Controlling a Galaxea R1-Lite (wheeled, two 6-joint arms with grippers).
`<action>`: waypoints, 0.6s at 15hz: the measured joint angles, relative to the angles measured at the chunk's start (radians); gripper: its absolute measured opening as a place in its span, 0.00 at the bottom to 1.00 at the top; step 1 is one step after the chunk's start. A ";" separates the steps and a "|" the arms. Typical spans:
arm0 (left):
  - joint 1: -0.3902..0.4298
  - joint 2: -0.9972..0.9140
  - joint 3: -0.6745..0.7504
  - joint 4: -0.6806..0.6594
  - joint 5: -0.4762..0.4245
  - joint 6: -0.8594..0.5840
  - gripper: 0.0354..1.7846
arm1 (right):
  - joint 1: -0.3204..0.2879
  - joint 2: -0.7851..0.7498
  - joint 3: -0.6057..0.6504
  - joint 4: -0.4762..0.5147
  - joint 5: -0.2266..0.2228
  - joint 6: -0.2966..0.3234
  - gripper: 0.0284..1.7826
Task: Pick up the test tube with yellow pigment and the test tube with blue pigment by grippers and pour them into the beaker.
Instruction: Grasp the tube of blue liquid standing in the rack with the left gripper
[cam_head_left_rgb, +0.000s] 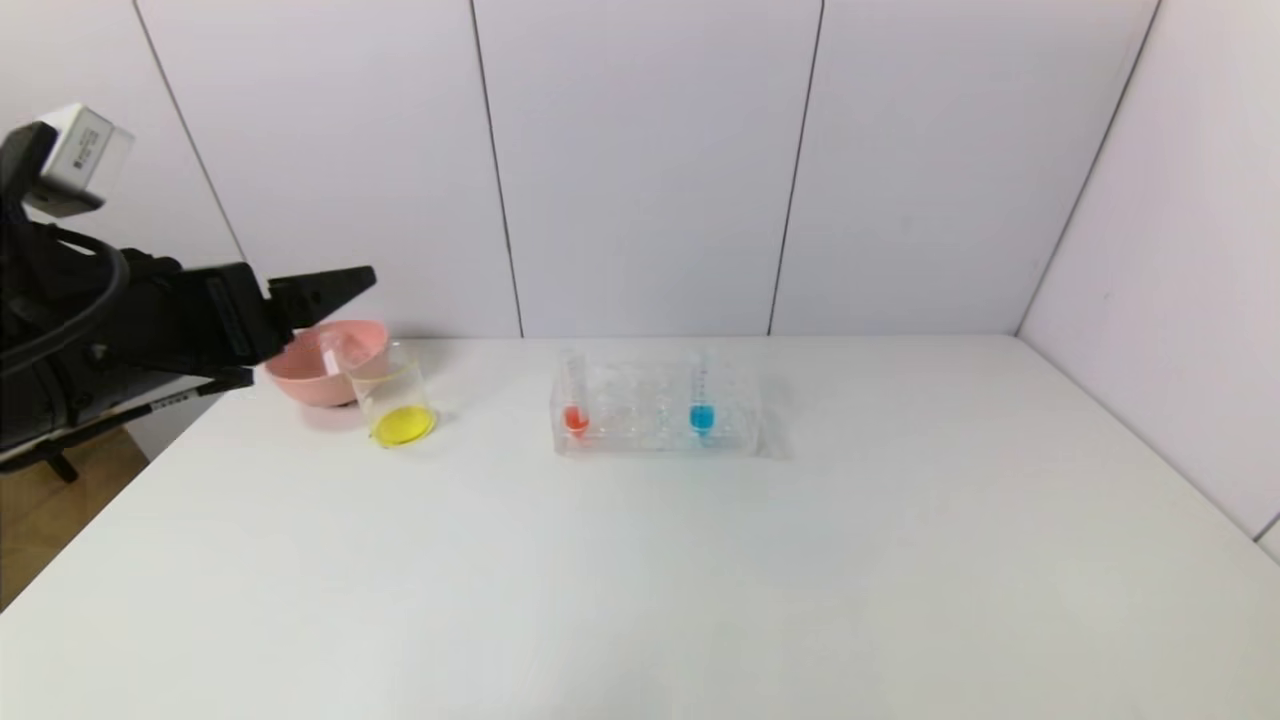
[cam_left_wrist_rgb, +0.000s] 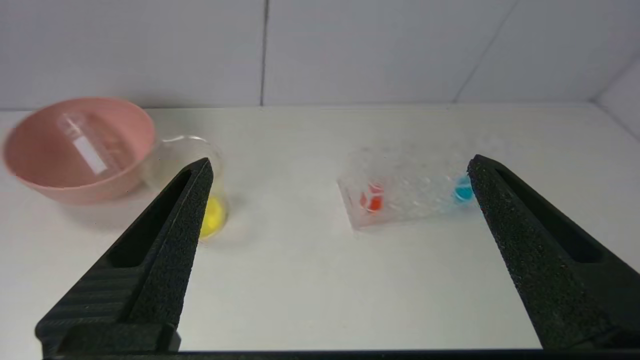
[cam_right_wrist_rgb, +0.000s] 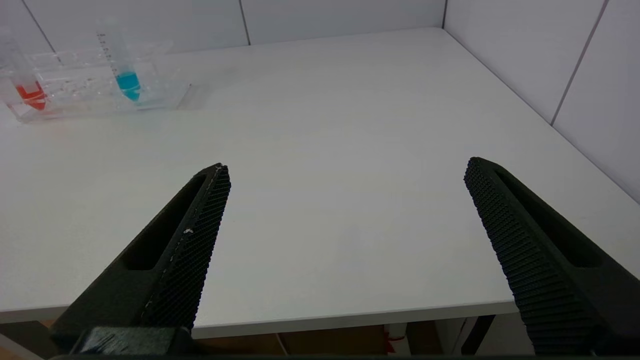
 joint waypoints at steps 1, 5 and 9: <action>-0.049 0.003 0.012 0.000 0.001 -0.008 1.00 | 0.000 0.000 0.000 0.000 0.000 0.000 0.96; -0.197 0.042 0.046 -0.020 0.016 -0.017 1.00 | 0.000 0.000 0.000 0.000 0.000 0.000 0.96; -0.304 0.161 0.054 -0.151 0.107 -0.015 1.00 | 0.000 0.000 0.000 0.000 0.000 -0.001 0.96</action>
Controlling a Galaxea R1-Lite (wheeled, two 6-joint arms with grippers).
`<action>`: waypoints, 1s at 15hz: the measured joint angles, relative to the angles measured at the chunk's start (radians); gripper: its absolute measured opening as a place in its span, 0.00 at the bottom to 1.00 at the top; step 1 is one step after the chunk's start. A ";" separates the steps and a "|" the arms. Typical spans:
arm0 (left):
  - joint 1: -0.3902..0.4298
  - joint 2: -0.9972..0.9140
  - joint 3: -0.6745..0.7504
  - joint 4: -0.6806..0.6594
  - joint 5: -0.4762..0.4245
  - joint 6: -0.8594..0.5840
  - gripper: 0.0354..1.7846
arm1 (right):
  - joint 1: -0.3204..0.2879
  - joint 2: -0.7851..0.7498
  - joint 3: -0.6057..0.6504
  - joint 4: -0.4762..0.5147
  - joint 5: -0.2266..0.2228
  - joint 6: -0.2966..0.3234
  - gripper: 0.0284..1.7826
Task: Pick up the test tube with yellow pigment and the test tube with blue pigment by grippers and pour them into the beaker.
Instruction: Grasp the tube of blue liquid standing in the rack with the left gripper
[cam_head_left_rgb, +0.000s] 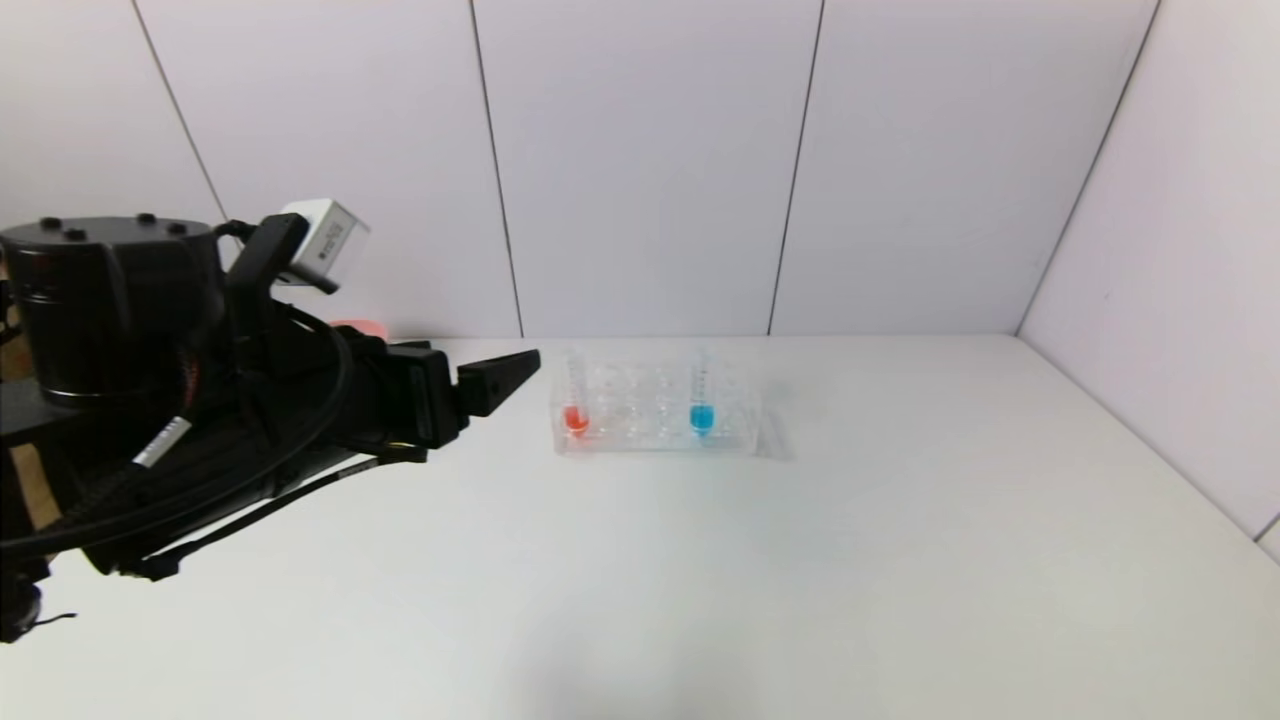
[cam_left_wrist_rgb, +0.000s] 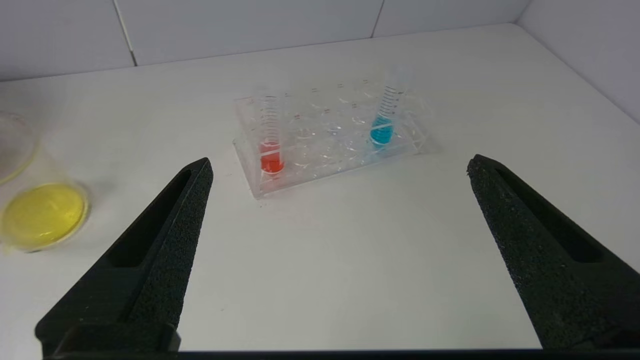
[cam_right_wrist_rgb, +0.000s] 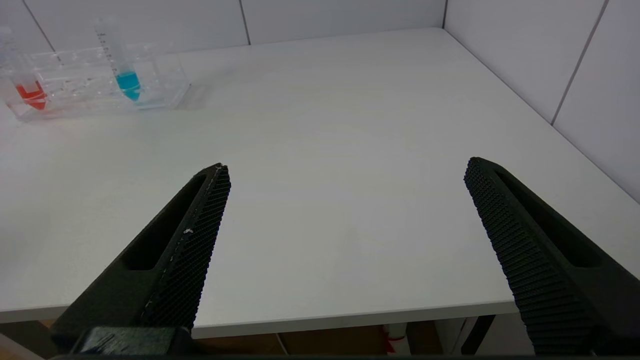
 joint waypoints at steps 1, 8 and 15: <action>-0.025 0.039 0.000 -0.048 0.011 0.001 1.00 | 0.000 0.000 0.000 0.000 0.000 0.000 0.96; -0.100 0.331 -0.103 -0.243 0.063 0.007 1.00 | 0.000 0.000 0.000 0.000 0.000 0.000 0.96; -0.114 0.580 -0.313 -0.264 0.064 0.000 1.00 | 0.000 0.000 0.000 0.000 0.000 0.000 0.96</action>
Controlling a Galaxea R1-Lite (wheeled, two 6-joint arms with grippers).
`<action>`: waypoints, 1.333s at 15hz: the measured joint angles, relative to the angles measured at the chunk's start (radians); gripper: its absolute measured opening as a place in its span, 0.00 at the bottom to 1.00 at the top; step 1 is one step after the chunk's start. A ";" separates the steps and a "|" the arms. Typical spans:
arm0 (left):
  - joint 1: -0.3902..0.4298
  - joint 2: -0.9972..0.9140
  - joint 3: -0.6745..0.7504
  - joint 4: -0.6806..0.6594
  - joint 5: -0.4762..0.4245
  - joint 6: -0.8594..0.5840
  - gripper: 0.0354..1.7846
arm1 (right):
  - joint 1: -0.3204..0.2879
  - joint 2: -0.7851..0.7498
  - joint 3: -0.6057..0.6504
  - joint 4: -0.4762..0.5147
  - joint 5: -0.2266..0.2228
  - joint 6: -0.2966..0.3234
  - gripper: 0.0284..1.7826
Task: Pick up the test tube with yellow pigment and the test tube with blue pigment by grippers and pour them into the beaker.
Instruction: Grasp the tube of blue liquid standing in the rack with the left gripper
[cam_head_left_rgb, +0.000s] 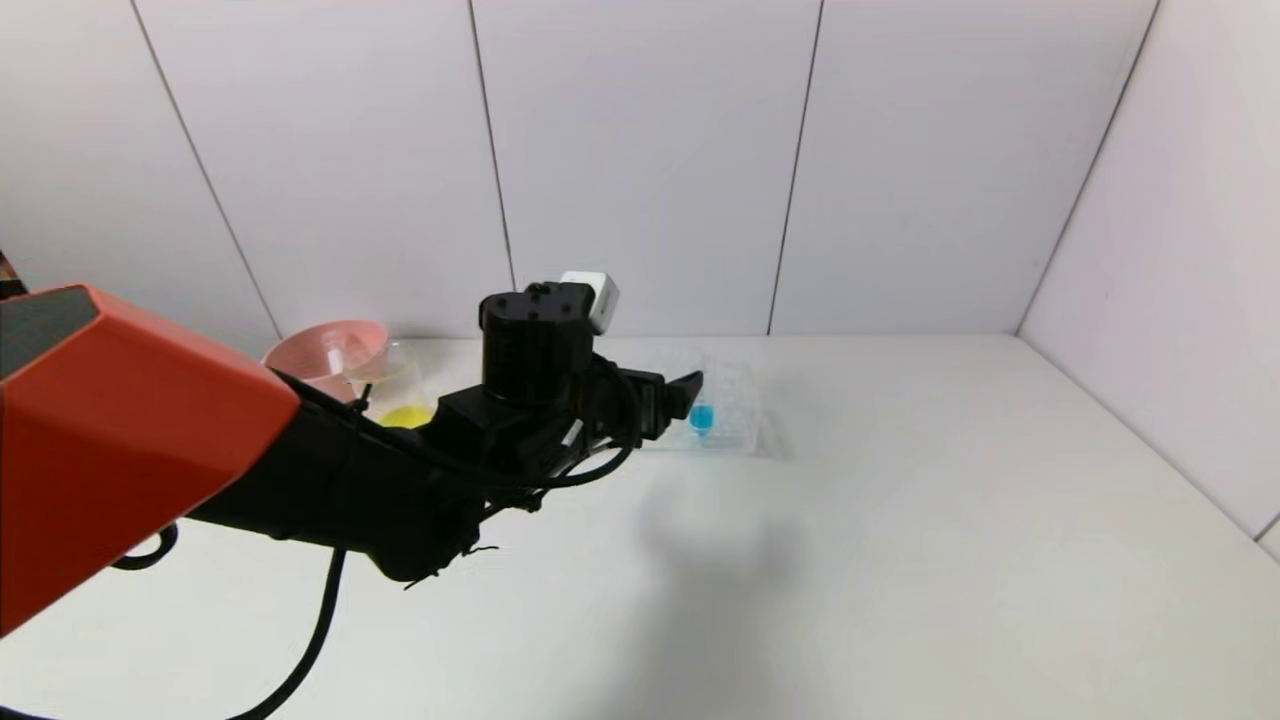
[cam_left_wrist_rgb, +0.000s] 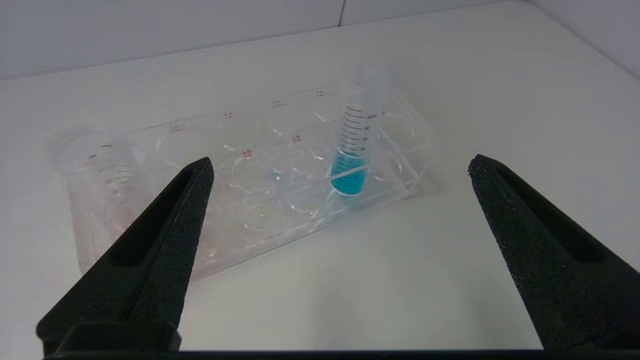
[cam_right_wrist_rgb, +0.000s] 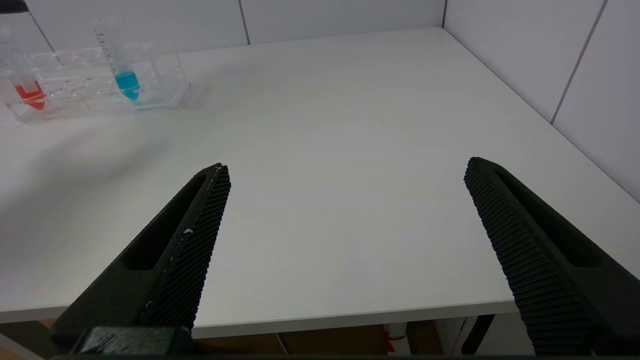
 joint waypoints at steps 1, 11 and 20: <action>-0.001 0.024 -0.025 0.000 0.000 0.000 1.00 | 0.000 0.000 0.000 0.000 0.000 0.000 0.96; -0.011 0.238 -0.295 0.055 0.004 0.001 1.00 | 0.000 0.000 0.000 0.000 0.000 0.000 0.96; -0.001 0.392 -0.516 0.130 0.031 0.002 1.00 | 0.000 0.000 0.000 0.000 0.000 0.000 0.96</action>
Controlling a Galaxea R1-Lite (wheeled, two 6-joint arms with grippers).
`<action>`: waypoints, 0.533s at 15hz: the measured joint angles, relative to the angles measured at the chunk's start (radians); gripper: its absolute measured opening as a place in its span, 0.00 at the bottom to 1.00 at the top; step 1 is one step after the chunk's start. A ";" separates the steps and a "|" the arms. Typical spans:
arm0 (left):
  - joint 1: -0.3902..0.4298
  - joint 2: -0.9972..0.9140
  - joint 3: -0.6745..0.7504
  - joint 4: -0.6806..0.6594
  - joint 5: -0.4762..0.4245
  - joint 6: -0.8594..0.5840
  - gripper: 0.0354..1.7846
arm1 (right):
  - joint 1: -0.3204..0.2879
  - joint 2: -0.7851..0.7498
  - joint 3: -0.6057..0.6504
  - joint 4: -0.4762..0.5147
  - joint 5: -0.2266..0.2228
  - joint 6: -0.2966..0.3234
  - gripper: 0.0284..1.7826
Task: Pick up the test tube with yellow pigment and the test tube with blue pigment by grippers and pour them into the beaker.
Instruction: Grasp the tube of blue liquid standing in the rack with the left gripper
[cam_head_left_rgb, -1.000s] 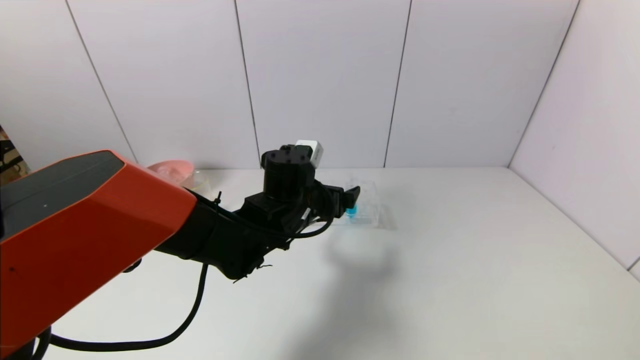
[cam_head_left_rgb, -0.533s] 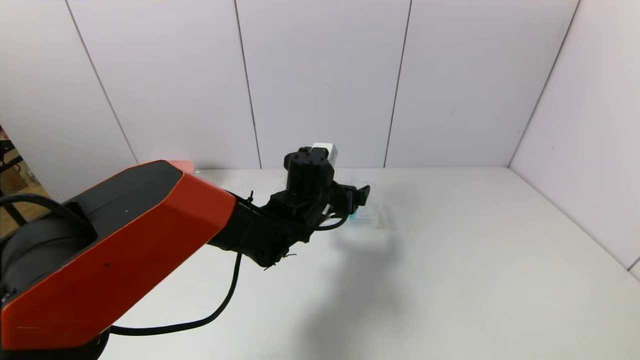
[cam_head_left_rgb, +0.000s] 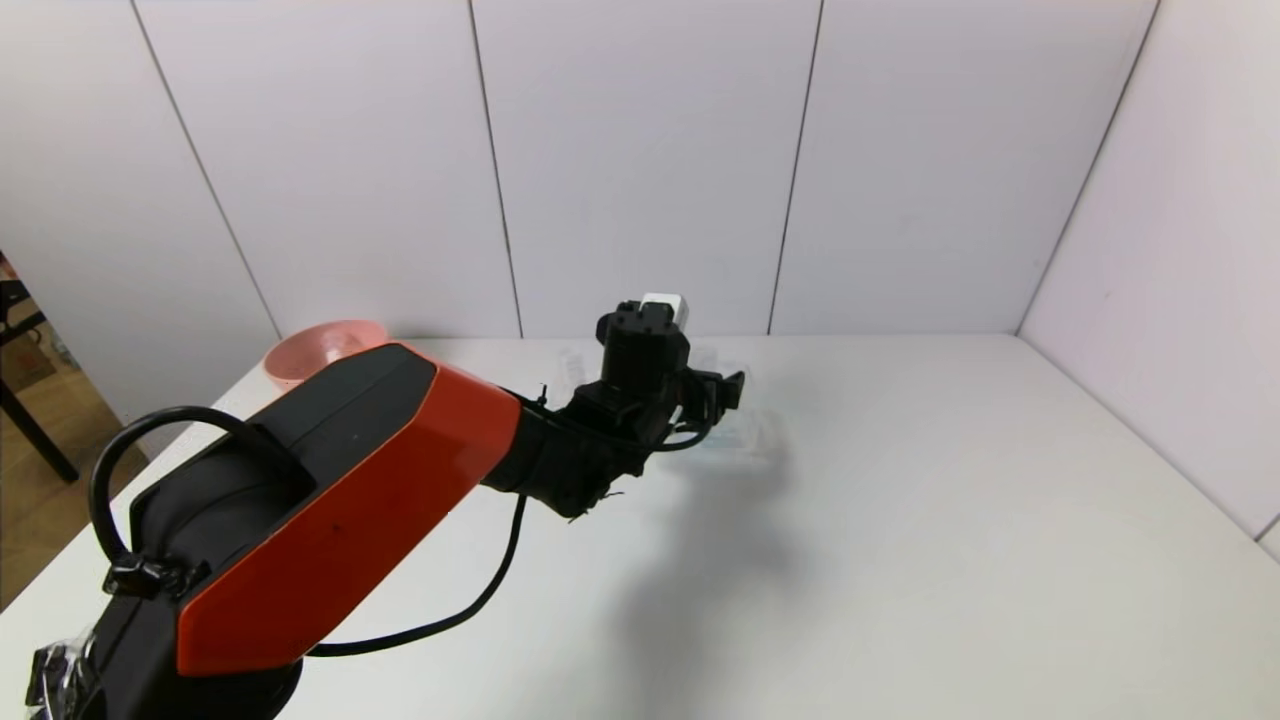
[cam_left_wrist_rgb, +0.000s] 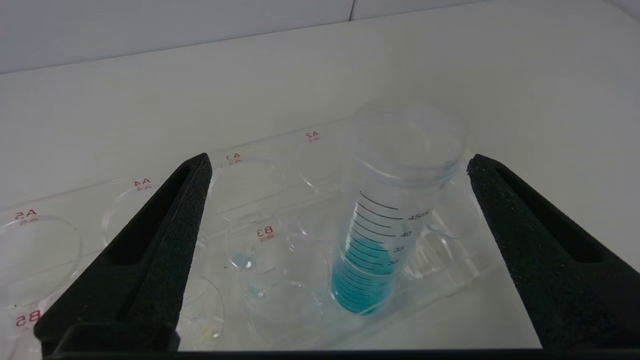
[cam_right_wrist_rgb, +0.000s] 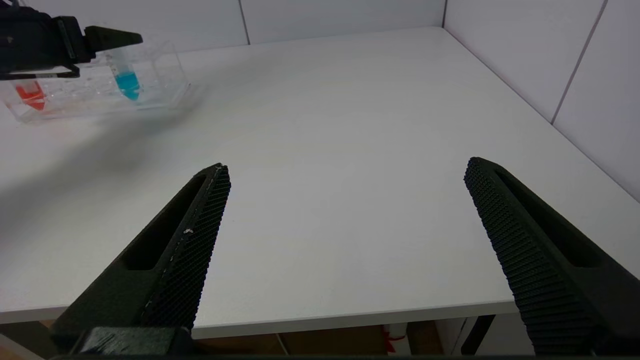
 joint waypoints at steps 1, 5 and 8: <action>0.003 0.009 -0.011 0.006 0.000 0.001 1.00 | 0.000 0.000 0.000 0.000 0.000 0.000 0.96; 0.011 0.026 -0.054 0.041 0.001 0.000 0.93 | 0.000 0.000 0.000 0.000 0.000 0.000 0.96; 0.011 0.023 -0.059 0.047 0.001 0.005 0.72 | 0.000 0.000 0.000 0.000 0.000 0.000 0.96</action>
